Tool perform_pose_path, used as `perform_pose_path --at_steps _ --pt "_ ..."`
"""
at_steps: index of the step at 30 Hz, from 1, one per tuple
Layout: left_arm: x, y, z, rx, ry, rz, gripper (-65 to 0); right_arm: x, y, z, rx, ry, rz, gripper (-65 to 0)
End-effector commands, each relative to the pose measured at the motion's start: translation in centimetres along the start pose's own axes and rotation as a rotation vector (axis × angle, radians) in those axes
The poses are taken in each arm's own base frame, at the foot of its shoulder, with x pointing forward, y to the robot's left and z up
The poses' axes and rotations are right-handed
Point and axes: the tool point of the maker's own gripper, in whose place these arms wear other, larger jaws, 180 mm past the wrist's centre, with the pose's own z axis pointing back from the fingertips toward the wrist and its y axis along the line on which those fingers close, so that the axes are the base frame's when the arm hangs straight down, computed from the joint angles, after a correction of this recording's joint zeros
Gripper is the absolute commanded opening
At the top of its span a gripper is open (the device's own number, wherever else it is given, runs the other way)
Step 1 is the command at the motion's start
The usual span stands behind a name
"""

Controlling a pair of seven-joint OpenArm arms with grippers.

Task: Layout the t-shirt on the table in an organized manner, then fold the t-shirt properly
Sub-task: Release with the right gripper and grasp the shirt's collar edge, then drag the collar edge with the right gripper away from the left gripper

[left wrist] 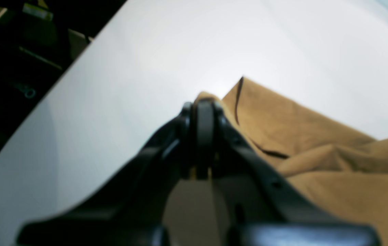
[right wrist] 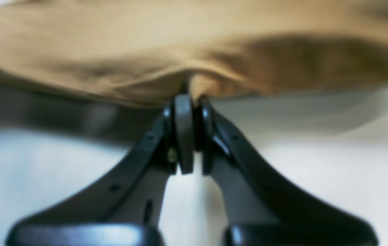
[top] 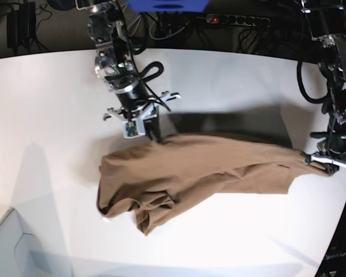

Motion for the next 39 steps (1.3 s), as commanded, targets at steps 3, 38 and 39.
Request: perform_pose_path --at_steps 3,38,39 --pt "4.2 -0.5 0.3 -0.011 -0.118 0.000 -65.0 7.3 0.1 2.4 0.001 -0.217 0.024 -65.0" --pt "5.4 -0.9 0.5 -0.019 -0.151 -0.002 -65.0 -2.3 10.7 8.3 0.238 0.081 0.033 -25.9" --pt "5.4 -0.9 0.5 -0.019 -0.151 -0.002 -65.0 -2.5 10.2 8.6 0.223 0.077 -0.006 -25.9"
